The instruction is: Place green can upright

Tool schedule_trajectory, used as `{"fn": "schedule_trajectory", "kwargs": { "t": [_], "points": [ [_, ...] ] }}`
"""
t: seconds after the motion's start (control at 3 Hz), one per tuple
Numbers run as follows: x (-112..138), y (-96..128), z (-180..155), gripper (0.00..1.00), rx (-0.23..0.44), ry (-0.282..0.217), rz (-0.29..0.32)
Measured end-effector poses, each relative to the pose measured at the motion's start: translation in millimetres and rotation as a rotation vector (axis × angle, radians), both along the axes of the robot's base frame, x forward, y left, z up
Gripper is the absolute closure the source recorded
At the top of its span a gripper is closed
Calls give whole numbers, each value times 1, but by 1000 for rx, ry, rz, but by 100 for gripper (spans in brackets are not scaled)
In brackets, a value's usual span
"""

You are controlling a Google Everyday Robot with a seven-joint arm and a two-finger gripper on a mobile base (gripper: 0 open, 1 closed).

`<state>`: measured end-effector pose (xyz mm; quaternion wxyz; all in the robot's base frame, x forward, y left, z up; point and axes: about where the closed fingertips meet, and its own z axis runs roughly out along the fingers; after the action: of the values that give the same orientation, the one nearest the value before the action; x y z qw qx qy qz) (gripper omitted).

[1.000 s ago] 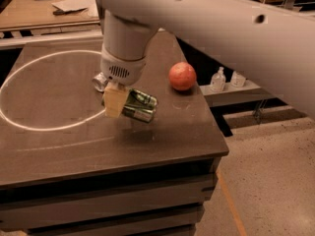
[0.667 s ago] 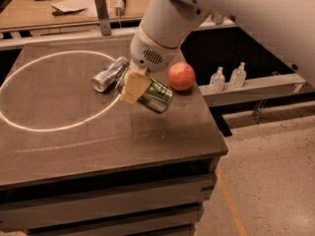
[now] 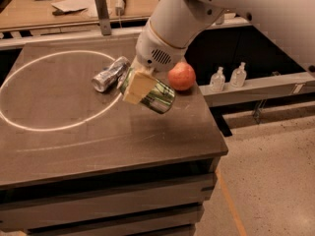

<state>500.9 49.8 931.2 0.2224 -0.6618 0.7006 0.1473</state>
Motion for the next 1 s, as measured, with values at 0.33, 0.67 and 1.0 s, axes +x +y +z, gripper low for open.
{"fn": "schedule_trajectory", "kwargs": {
  "t": [0.33, 0.67, 1.0],
  "points": [
    [0, -4, 3, 100, 109, 6, 22],
    [-3, 6, -12, 100, 317, 11, 61],
    [-5, -2, 13, 100, 619, -71, 61]
  ]
}}
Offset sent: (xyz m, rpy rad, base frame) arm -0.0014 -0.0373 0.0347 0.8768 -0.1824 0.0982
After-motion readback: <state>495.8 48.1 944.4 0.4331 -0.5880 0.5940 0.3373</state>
